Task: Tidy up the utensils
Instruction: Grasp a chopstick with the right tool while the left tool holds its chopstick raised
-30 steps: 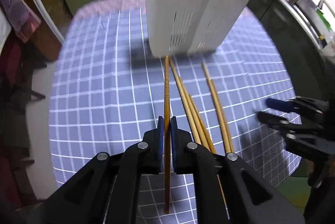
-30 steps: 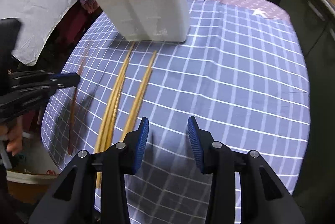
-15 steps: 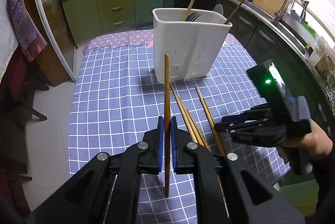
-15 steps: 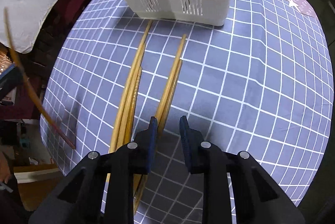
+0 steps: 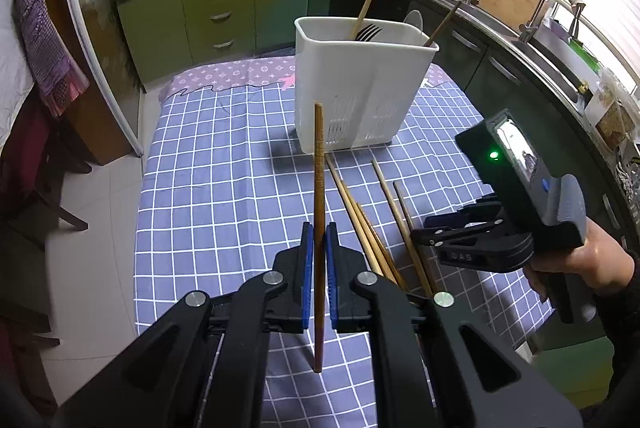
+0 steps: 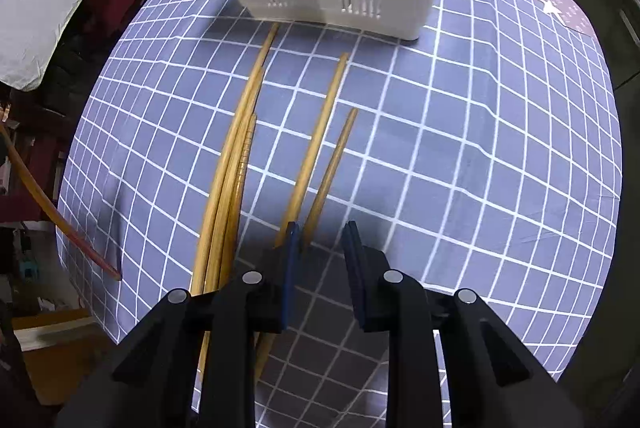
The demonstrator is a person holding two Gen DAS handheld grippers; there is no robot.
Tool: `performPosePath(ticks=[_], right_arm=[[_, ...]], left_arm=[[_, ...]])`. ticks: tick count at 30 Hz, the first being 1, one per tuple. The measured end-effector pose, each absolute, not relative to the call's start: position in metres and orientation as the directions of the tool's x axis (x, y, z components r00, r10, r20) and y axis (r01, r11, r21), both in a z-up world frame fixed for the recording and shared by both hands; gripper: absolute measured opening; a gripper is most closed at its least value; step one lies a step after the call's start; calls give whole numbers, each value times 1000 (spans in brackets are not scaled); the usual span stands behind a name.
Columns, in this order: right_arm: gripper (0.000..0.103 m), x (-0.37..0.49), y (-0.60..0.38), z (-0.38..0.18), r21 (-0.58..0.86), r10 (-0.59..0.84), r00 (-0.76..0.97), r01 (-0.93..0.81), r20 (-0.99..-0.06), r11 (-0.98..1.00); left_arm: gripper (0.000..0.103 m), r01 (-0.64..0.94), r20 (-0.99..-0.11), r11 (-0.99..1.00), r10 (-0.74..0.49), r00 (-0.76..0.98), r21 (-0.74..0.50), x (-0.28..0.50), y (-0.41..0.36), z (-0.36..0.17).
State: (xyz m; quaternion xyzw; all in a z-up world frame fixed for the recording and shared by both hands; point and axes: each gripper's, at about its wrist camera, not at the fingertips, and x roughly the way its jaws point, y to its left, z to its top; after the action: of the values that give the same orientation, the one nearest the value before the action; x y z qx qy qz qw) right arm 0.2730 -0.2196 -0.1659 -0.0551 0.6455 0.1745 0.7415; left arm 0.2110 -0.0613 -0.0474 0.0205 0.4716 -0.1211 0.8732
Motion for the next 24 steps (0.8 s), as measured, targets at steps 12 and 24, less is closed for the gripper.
performPosePath(ticks=[12,24], right_arm=[[9,276,-183,-173,48,109,144,-375,-984,926],[7,250,-218,-108,172,289,322,-347,-902,922]], left_arm=[[6,240,-823,969,-189,535,-67,206,-61,-43],[6,244,-819,967,-193,540,-68,206,-59,-39]])
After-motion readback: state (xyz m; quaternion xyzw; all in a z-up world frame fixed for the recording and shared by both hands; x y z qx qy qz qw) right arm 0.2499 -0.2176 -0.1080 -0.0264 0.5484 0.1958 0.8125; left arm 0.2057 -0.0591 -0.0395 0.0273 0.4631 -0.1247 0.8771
